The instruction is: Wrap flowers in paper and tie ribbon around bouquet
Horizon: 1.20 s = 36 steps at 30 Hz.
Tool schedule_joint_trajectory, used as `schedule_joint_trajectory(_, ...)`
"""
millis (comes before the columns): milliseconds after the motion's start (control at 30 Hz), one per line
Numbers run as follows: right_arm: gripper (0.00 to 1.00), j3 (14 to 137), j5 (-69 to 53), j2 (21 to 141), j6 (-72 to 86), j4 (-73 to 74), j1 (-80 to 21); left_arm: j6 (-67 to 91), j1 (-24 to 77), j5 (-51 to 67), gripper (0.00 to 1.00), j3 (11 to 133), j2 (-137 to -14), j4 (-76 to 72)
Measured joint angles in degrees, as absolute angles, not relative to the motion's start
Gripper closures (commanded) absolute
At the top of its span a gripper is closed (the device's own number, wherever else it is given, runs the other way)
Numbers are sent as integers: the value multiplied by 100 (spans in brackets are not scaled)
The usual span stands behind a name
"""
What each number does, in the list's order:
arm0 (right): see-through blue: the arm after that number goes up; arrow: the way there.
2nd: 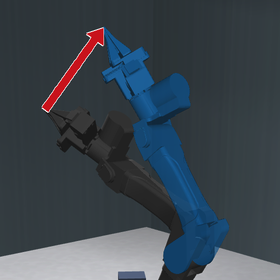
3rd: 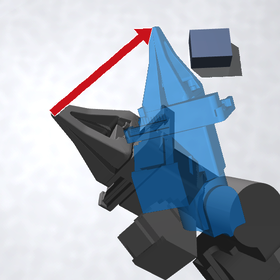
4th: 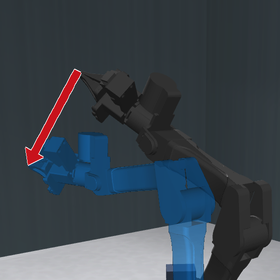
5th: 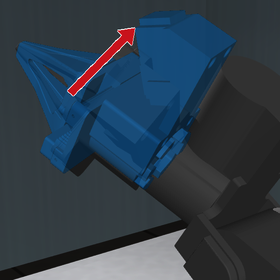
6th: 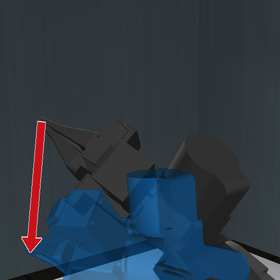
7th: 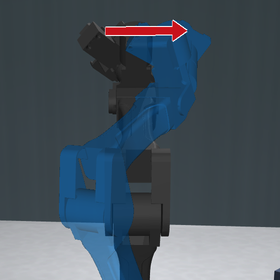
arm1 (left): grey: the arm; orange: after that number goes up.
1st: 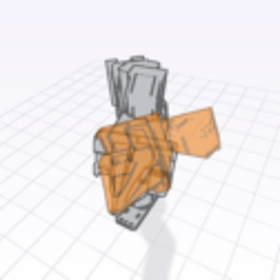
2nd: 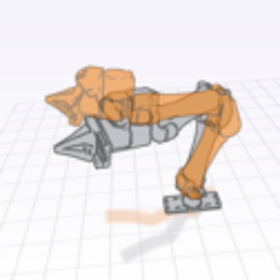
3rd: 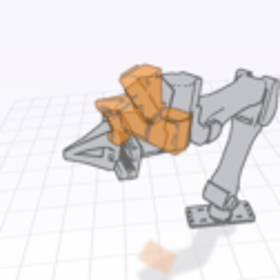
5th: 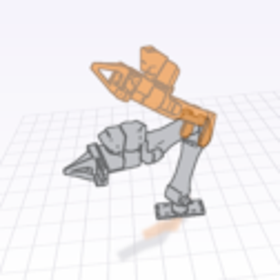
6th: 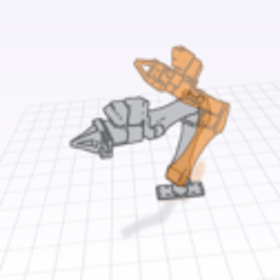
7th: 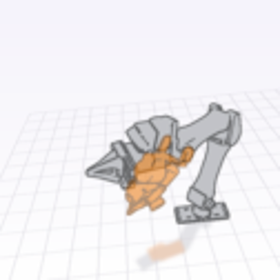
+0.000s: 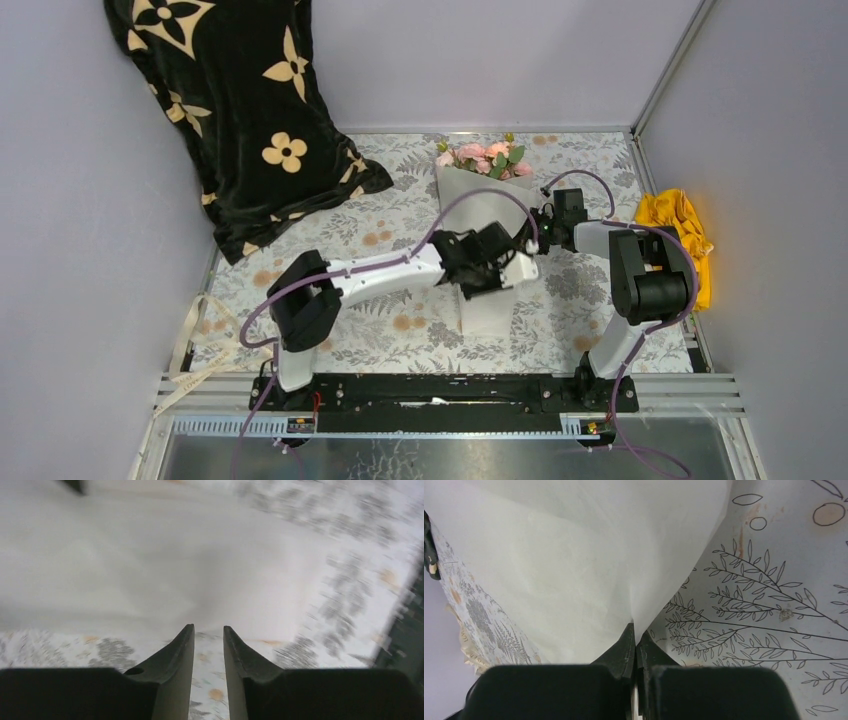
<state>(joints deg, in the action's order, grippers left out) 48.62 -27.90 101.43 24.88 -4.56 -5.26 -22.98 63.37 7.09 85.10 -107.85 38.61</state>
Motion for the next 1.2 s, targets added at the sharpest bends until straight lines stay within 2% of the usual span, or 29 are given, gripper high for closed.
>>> schedule_joint_trajectory(133, 100, 4862, -2794, 10143, 2488, -454, -526, -1962, 5730, 366, 64, 8600, -11008, 3280)
schedule_joint_trajectory(300, 100, 4862, -2797, 10123, 2486, -425, -526, -1553, 5120, 666, 36, 8628, -11024, 3175)
schedule_joint_trajectory(433, 100, 4862, -2812, 10062, 2486, -355, -526, -1516, 4091, 554, 10, 8615, -10549, 3402)
schedule_joint_trajectory(467, 100, 4862, -2814, 10049, 2486, -346, -526, -1538, 3752, 504, 7, 8580, -10374, 3476)
schedule_joint_trajectory(633, 100, 4864, -2810, 9933, 2447, -217, -526, -1772, 1675, 270, 3, 7725, -9122, 3839)
schedule_joint_trajectory(800, 100, 4869, -2792, 9824, 2346, -19, -526, -2648, -1186, -242, 18, 6521, -8182, 4217)
schedule_joint_trajectory(967, 100, 4873, -2788, 9804, 2259, 163, -526, -4733, -3656, -71, 12, 5913, -8149, 4880)
schedule_joint_trajectory(1067, 100, 4895, -2783, 9800, 2226, 220, -526, -6410, -4364, 115, 12, 5402, -7878, 5365)
schedule_joint_trajectory(1200, 100, 4897, -2749, 9776, 2202, 261, -526, -7929, -4506, 526, 20, 5065, -7655, 5986)
